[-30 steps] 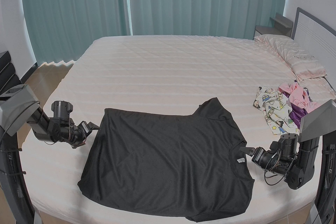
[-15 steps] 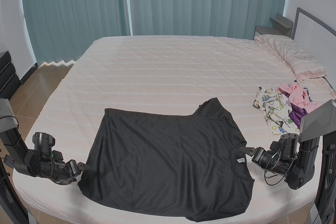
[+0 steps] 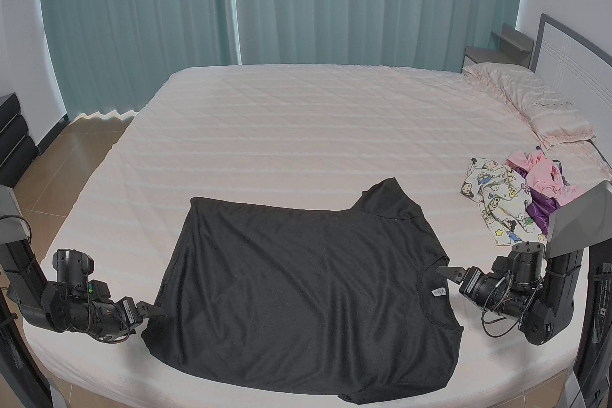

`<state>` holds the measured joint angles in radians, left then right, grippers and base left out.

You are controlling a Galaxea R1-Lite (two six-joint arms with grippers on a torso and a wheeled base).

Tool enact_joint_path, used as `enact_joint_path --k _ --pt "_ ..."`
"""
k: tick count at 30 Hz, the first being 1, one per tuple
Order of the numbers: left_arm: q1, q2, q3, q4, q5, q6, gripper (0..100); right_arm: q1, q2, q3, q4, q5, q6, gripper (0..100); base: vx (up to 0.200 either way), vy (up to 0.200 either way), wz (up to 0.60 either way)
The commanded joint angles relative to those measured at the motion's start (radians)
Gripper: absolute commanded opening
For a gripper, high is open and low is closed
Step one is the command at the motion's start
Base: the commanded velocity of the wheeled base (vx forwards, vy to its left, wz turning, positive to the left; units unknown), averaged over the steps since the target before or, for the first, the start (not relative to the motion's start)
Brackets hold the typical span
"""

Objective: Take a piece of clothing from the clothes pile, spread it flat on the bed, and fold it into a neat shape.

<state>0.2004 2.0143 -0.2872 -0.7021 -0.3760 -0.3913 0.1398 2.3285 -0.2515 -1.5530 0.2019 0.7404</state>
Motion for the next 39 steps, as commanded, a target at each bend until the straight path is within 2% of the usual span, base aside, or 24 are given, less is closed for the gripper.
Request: enact_joint_path --k 1,3,4,9,17,20,32,39 --pt "0.001 0.077 0.025 -0.074 0.005 0.000 100 0.000 -0.003 0.000 -0.012 0.001 0.000 100 0.000 0.000 0.00" --pt "-0.001 0.086 0.049 -0.117 0.008 0.002 100 0.000 -0.005 0.000 -0.012 0.001 0.000 100 0.000 0.000 0.00" --pt "-0.001 0.086 0.051 -0.120 0.008 0.003 0 0.000 -0.005 0.000 -0.012 0.001 0.000 100 0.000 0.000 0.00" --pt "-0.006 0.106 0.094 -0.154 0.081 0.052 0 0.000 -0.006 0.000 -0.012 0.001 0.000 100 0.000 0.000 0.00" --pt "0.002 0.090 0.132 -0.149 0.114 0.088 0 0.000 -0.009 0.000 -0.012 0.001 0.000 100 0.000 0.000 0.00" --pt "0.011 0.072 0.137 -0.145 0.181 0.114 0 0.000 -0.015 0.000 -0.012 0.001 0.002 100 0.000 0.000 0.00" --pt "0.040 0.040 0.191 -0.143 0.212 0.173 0 -0.002 -0.015 0.000 -0.012 0.001 0.002 100 0.000 0.000 0.00" --pt "0.059 0.040 0.244 -0.142 0.227 0.262 0 0.000 -0.015 0.001 -0.012 0.001 0.002 100 0.000 0.000 0.00"
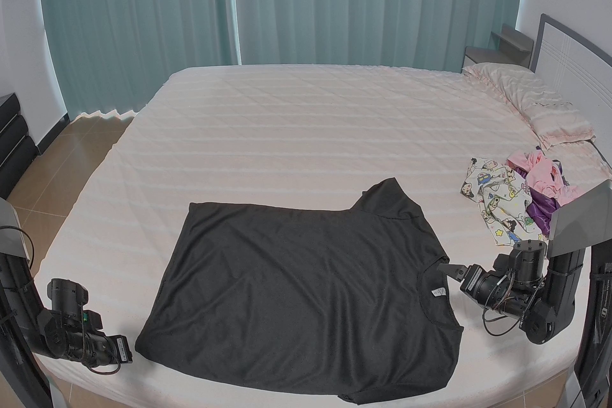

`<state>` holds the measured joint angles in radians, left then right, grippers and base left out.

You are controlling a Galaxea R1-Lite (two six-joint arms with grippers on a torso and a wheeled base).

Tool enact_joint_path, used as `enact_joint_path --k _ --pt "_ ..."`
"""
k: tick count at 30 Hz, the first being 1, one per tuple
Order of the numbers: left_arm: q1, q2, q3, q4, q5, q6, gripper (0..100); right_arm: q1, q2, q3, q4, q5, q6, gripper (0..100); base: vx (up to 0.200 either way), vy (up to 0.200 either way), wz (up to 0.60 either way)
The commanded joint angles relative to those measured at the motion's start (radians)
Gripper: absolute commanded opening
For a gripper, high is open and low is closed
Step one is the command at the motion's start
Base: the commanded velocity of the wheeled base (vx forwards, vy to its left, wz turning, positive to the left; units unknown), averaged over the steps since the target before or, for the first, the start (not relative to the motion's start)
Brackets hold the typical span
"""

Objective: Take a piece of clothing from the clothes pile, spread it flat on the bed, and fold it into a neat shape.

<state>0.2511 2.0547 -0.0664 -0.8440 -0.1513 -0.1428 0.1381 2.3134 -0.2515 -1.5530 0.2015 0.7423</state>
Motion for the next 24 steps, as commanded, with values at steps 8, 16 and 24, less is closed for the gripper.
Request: enact_joint_path --k 8,16,24 --pt "0.008 0.009 0.020 -0.004 0.004 0.015 0 0.002 0.000 0.001 -0.012 -0.001 -0.001 100 0.000 0.000 0.00" --pt "0.014 0.001 0.023 -0.010 -0.027 0.002 100 0.002 0.000 0.015 -0.012 -0.001 -0.009 100 0.000 0.000 0.00" --pt "0.013 -0.037 0.048 -0.013 -0.237 -0.139 100 -0.005 -0.032 0.052 -0.010 -0.007 -0.074 100 0.000 0.000 0.00"
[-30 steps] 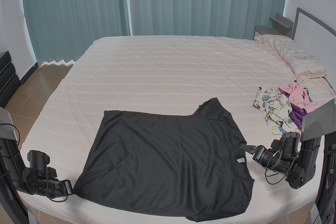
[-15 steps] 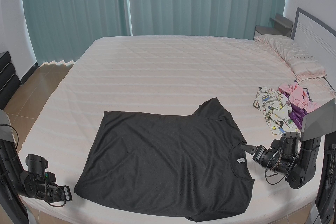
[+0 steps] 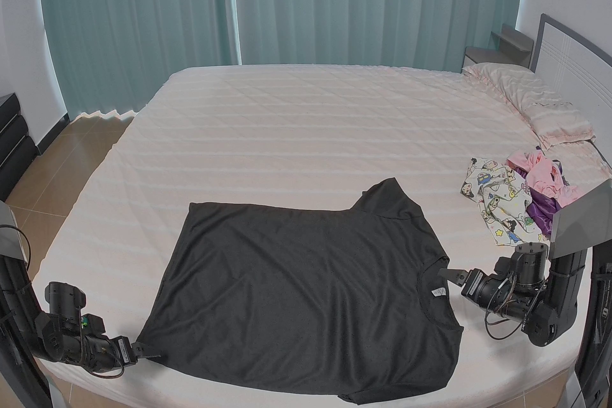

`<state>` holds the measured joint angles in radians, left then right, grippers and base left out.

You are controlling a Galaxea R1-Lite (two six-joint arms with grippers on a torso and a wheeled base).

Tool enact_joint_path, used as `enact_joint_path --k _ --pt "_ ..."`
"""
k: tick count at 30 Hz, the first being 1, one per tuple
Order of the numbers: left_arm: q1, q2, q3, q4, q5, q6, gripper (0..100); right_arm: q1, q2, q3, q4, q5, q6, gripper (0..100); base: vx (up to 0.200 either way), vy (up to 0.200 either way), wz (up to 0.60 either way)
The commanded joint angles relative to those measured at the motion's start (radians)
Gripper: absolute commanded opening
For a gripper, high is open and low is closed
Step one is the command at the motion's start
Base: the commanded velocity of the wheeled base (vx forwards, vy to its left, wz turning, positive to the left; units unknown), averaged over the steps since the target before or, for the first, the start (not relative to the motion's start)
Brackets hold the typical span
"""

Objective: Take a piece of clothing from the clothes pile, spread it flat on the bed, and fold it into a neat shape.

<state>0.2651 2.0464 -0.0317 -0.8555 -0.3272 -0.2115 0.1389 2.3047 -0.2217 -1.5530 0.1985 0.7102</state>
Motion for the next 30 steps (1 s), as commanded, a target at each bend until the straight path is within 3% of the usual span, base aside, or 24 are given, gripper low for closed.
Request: enact_joint_path --k 1,6,11,20,23,26,30 --pt "-0.001 -0.035 0.016 -0.002 -0.061 -0.077 100 -0.009 -0.025 0.030 -0.010 -0.005 -0.054 100 0.000 0.000 0.00" --pt "0.000 -0.069 0.030 0.010 -0.081 -0.126 100 -0.005 -0.016 0.054 -0.010 -0.008 -0.098 100 0.000 0.000 0.00" --pt "0.009 -0.058 0.029 0.006 -0.119 -0.152 100 0.014 -0.005 0.097 -0.010 -0.007 -0.141 100 -0.200 0.000 0.00" --pt "0.011 -0.058 0.029 0.003 -0.121 -0.157 100 0.070 0.048 0.136 -0.010 -0.007 -0.166 100 -0.200 0.000 0.00" --pt "0.011 -0.060 0.026 -0.003 -0.122 -0.160 100 0.074 0.068 0.136 -0.010 -0.007 -0.166 100 0.000 0.000 0.00" --pt "0.006 -0.064 0.016 -0.039 -0.121 -0.203 100 0.087 0.079 0.133 -0.010 -0.007 -0.166 100 0.000 0.000 0.00" --pt "-0.053 -0.063 -0.077 -0.140 -0.079 -0.445 100 0.093 0.081 0.133 -0.012 -0.005 -0.164 100 0.000 0.000 0.00"
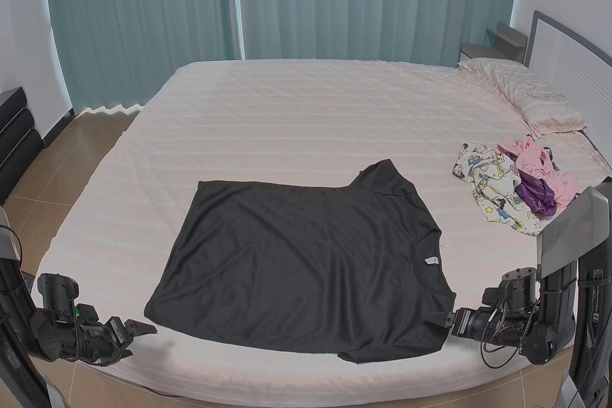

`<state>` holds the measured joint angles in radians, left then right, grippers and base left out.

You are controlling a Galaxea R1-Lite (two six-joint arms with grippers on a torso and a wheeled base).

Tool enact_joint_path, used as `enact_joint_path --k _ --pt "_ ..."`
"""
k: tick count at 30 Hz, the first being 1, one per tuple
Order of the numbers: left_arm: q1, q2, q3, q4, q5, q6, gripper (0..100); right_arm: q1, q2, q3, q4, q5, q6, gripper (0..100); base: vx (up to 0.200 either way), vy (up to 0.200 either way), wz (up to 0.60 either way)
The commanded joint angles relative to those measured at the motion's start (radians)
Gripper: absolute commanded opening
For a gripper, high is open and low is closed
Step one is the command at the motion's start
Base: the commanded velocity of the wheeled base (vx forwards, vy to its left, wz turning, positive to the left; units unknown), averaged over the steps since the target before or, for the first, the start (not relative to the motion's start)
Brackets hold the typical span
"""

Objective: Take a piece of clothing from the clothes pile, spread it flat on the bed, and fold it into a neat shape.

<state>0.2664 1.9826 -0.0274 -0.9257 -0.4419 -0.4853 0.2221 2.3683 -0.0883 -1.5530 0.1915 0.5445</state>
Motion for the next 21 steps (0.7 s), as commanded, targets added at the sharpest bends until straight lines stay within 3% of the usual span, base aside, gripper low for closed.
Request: enact_joint_path --k 1,7,12,16,21 --pt "-0.076 0.004 -0.103 -0.074 0.068 -0.213 100 0.010 0.017 -0.002 -0.012 0.002 0.002 100 0.000 0.000 0.00" --pt "-0.216 0.104 -0.209 -0.077 0.258 -0.237 100 0.017 0.016 0.001 -0.012 0.002 0.003 100 0.000 0.000 0.00" --pt "-0.285 0.182 -0.253 -0.079 0.374 -0.239 100 0.023 0.016 0.001 -0.012 0.000 0.005 100 0.000 0.000 0.00" --pt "-0.323 0.213 -0.262 -0.079 0.443 -0.236 100 0.022 0.014 0.001 -0.012 0.000 0.005 100 0.000 0.000 0.00" --pt "-0.328 0.234 -0.282 -0.077 0.456 -0.239 100 0.022 0.012 -0.001 -0.012 0.000 0.005 100 0.000 0.000 0.00"
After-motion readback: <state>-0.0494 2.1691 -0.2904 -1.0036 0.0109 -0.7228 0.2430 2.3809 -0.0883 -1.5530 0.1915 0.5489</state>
